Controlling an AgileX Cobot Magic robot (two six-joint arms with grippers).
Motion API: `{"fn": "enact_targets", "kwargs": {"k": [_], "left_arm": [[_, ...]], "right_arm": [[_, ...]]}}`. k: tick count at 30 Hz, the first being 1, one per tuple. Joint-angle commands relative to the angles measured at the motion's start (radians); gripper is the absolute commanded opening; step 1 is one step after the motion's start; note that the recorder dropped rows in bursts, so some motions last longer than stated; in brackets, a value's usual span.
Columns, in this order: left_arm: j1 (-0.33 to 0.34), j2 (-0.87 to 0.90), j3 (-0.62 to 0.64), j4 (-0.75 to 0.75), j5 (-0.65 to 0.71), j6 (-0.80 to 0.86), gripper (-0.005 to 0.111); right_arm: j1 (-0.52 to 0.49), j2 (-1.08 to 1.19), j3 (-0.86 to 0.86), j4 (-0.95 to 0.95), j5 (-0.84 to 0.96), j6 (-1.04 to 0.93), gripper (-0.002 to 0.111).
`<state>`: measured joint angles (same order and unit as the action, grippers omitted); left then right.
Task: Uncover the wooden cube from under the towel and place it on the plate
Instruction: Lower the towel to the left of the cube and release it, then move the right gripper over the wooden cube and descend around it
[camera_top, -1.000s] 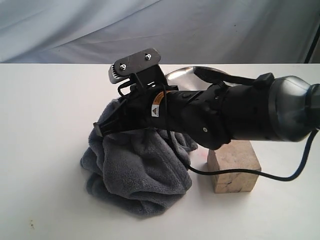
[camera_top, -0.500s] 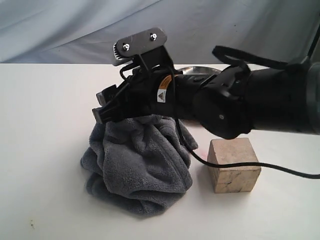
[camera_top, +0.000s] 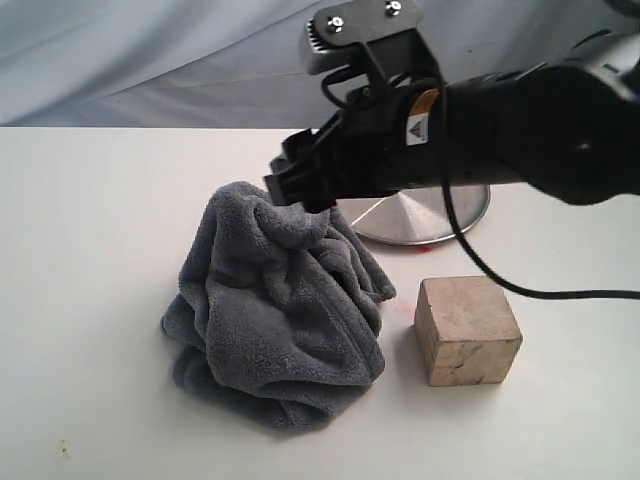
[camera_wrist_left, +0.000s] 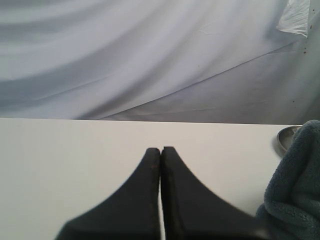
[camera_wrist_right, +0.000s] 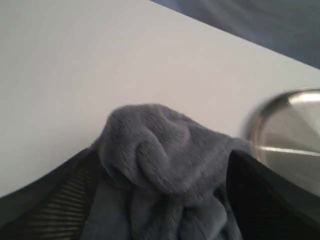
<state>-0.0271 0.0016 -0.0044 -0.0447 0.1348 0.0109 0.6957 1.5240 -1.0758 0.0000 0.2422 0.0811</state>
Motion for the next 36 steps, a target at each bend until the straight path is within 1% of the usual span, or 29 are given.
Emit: {"fn": "enact_targets", "kwargs": {"k": [1, 8, 12, 15, 22, 25, 30, 36], "left_arm": [[-0.001, -0.002, 0.004, 0.001, -0.002, 0.002, 0.001], [-0.001, -0.002, 0.004, 0.001, -0.002, 0.002, 0.001], [-0.001, -0.002, 0.004, 0.001, -0.002, 0.002, 0.001], [-0.001, -0.002, 0.004, 0.001, -0.002, -0.002, 0.001], [-0.001, -0.002, 0.004, 0.001, -0.002, -0.002, 0.001], [-0.001, -0.002, 0.004, 0.001, -0.002, -0.001, 0.001], [-0.001, -0.002, 0.004, 0.001, -0.002, -0.001, 0.001], [-0.001, -0.002, 0.004, 0.001, -0.002, -0.001, 0.001]], "right_arm": [[-0.082, -0.050, -0.003, -0.022, 0.223, 0.001, 0.066], [-0.202, -0.072, -0.003, -0.043, 0.547, 0.055, 0.066], [-0.246, -0.083, 0.033, -0.017, 0.607, 0.080, 0.067], [-0.269, -0.097, 0.100, 0.000, 0.570, 0.108, 0.070], [-0.278, -0.115, 0.234, 0.007, 0.378, 0.187, 0.092], [-0.278, -0.115, 0.273, 0.007, 0.286, 0.217, 0.098], [-0.274, -0.115, 0.309, 0.007, 0.202, 0.218, 0.101], [-0.237, -0.108, 0.312, -0.054, 0.134, 0.214, 0.101]]}}
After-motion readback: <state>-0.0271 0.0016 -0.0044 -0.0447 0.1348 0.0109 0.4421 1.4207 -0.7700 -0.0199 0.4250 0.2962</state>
